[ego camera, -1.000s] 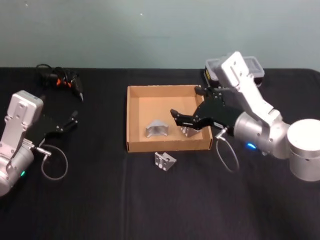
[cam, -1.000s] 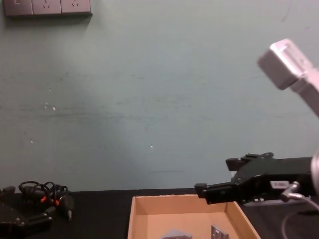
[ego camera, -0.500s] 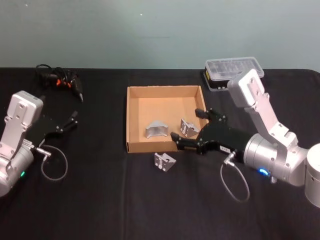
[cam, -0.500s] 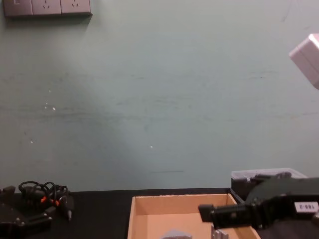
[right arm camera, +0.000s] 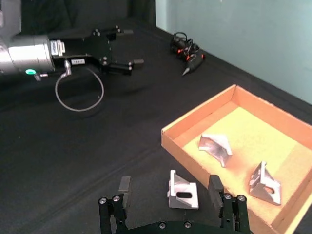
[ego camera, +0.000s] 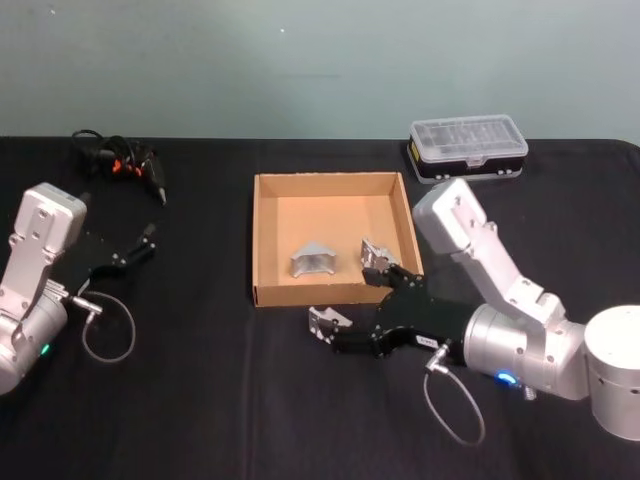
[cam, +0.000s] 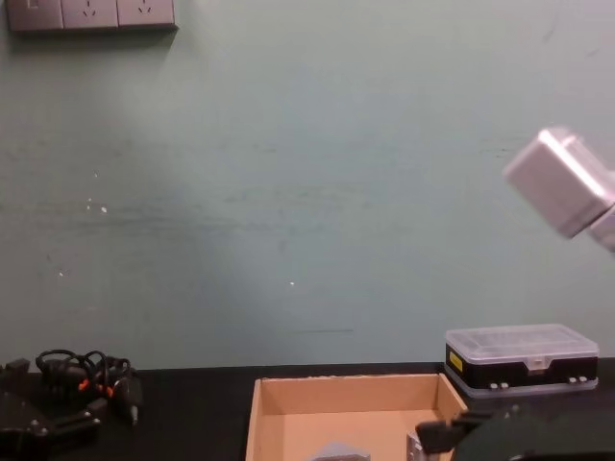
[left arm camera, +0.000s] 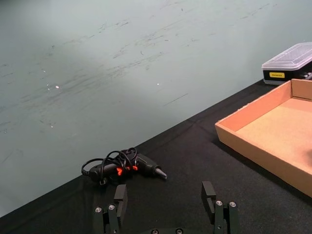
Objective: Use one hand to pick up the angle iron from the table and place it into the box.
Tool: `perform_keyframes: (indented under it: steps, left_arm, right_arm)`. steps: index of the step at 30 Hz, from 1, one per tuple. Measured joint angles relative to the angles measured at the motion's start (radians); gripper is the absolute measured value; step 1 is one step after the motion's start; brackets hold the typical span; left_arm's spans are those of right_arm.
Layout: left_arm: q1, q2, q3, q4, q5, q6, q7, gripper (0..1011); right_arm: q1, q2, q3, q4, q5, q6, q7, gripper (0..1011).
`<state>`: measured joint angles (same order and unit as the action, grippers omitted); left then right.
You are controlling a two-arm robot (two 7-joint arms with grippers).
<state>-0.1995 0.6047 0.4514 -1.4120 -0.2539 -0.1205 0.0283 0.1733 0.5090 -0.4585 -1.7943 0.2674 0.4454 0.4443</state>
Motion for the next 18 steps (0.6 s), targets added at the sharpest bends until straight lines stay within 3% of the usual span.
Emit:
perform_keyframes:
  steps: [6, 18]
  left_arm:
    - [0.000, 0.000, 0.000, 0.000, 0.000, 0.000, 0.000, 1000]
    - [0.000, 0.000, 0.000, 0.000, 0.000, 0.000, 0.000, 1000]
  right_arm:
    - [0.043, -0.014, -0.038, 0.056, -0.015, 0.024, 0.006, 1003]
    - [0.093, -0.046, -0.077, 0.134, -0.036, 0.050, 0.012, 1003]
